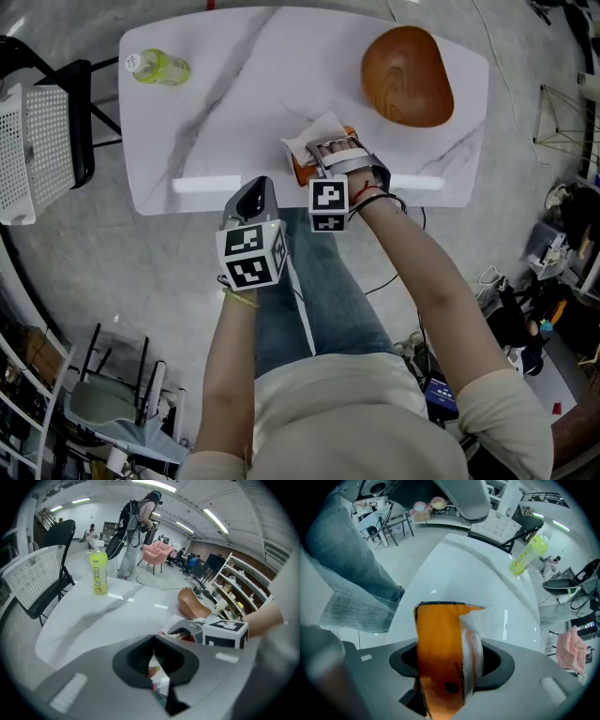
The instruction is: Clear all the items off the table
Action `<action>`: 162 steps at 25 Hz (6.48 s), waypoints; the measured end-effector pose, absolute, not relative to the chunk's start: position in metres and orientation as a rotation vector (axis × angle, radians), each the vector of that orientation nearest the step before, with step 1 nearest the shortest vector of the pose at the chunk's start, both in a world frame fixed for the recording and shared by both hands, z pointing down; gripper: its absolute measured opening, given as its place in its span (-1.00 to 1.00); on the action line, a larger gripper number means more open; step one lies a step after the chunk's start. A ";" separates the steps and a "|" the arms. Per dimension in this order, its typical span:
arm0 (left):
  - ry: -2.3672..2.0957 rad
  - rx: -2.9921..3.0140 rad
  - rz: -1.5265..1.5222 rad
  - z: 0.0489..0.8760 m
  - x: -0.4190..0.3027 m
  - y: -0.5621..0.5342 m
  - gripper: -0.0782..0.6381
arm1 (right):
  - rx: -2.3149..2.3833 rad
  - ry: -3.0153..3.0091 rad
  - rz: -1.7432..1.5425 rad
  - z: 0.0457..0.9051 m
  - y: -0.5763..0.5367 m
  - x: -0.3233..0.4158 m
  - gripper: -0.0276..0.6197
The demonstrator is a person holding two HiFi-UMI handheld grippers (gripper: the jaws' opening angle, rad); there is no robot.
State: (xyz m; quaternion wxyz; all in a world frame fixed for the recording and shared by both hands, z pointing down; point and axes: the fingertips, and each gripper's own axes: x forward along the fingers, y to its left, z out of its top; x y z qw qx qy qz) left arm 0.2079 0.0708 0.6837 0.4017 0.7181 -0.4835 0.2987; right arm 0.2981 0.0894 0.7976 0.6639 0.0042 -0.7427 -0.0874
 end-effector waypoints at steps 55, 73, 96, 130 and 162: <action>-1.443 1.817 0.566 0.484 0.211 0.067 -0.76 | 0.396 -1.777 -0.060 0.553 0.087 0.342 0.00; -1.593 1.729 0.449 0.469 0.091 0.084 -0.76 | 0.281 -1.801 -0.207 0.530 0.080 0.228 0.00; -1.640 1.748 0.458 0.447 -0.143 0.089 -0.76 | 0.261 -1.806 -0.267 0.500 0.069 -0.009 0.00; -1.769 1.595 0.303 0.445 -0.342 0.092 -0.76 | 0.110 -1.824 -0.408 0.486 0.054 -0.222 0.00; -1.715 1.527 0.383 0.484 -0.504 -0.020 -0.76 | 0.014 -1.826 -0.290 0.527 -0.051 -0.409 0.01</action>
